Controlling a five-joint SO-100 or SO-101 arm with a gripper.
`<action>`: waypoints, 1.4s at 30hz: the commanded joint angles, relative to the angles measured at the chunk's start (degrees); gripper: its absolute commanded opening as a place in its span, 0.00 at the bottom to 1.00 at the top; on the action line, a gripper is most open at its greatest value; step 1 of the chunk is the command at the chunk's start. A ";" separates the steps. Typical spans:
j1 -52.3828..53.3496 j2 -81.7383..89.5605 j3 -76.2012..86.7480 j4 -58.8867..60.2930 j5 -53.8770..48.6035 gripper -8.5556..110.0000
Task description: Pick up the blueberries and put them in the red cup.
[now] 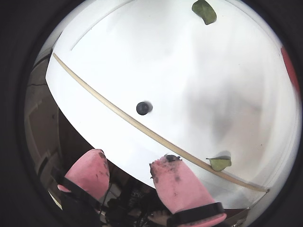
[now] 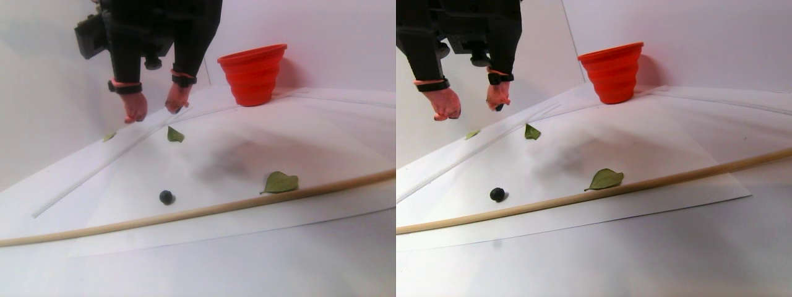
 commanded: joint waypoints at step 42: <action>1.58 -49.75 -4.48 -42.19 -10.37 0.22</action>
